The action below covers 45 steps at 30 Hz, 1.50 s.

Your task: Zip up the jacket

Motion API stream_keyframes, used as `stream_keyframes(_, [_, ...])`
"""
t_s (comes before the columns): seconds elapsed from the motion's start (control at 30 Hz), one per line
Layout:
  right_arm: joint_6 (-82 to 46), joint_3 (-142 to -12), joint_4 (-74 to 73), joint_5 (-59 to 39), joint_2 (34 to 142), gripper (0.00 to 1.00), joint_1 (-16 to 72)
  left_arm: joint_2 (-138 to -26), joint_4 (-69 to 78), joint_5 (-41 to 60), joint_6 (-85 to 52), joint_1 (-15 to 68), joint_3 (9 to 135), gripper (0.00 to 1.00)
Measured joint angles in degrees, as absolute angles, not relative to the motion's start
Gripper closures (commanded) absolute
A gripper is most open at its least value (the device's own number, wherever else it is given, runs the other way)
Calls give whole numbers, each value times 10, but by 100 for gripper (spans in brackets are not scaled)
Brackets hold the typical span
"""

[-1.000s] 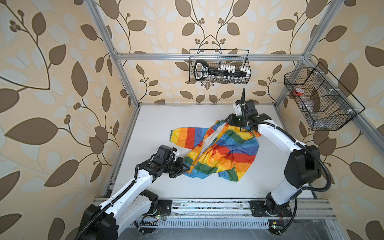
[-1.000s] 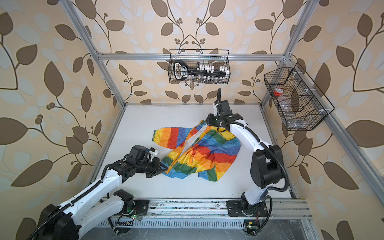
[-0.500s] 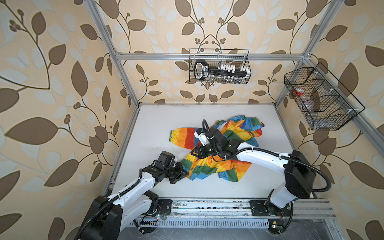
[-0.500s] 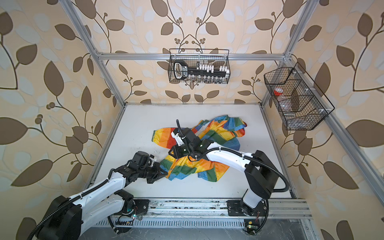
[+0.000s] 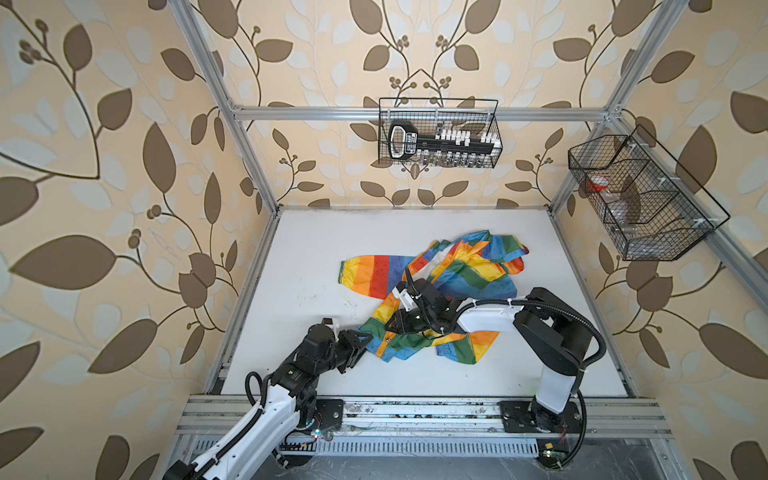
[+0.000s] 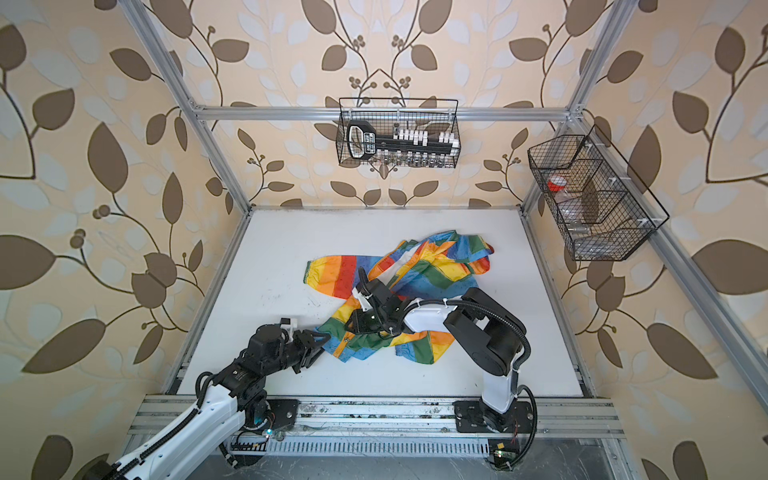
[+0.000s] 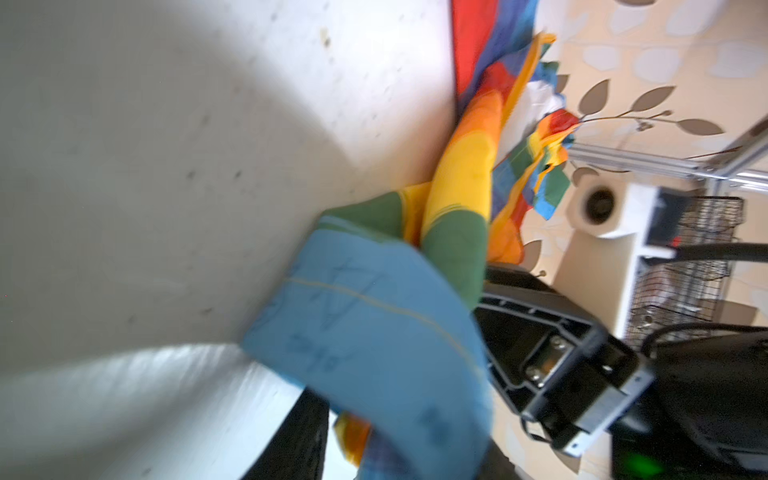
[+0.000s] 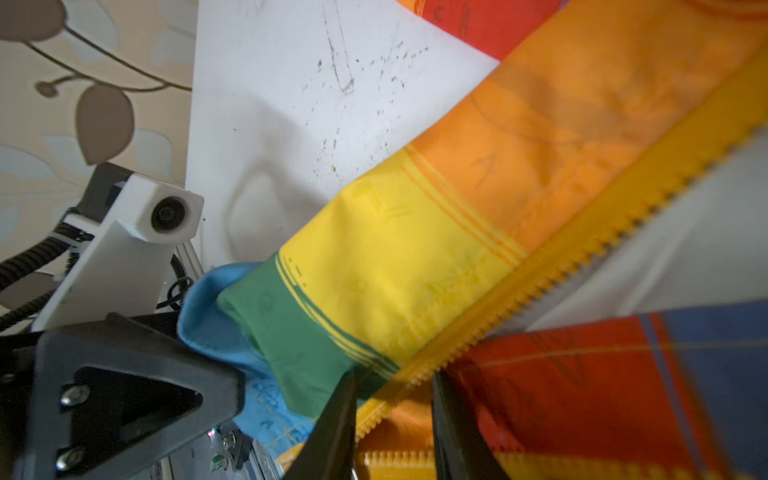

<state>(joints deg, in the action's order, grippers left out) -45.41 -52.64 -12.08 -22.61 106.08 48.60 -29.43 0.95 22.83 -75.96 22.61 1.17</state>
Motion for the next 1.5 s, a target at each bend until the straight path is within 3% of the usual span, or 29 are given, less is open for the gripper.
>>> stream_keyframes(0.23, [-540, -471, -252, -264, 1078, 69, 473, -333, 72, 193, -766, 273, 3, 55])
stream_keyframes(0.6, [-579, -465, -298, -269, 1078, 69, 466, -532, 234, 121, -751, 384, 13, 56])
stream_keyframes(0.9, [-616, -445, -347, -276, 1078, 69, 464, -602, 334, 43, -723, 451, 40, 55])
stream_keyframes(1.17, [-632, -443, -366, -277, 1076, 69, 465, -579, 339, 2, -700, 458, 41, 76])
stream_keyframes(1.37, [-636, -439, -364, -283, 1053, 69, 458, -582, 341, -7, -689, 458, 42, 99])
stream_keyframes(1.5, [-633, -432, -353, -288, 1014, 69, 447, -584, 342, -16, -682, 458, 43, 100])
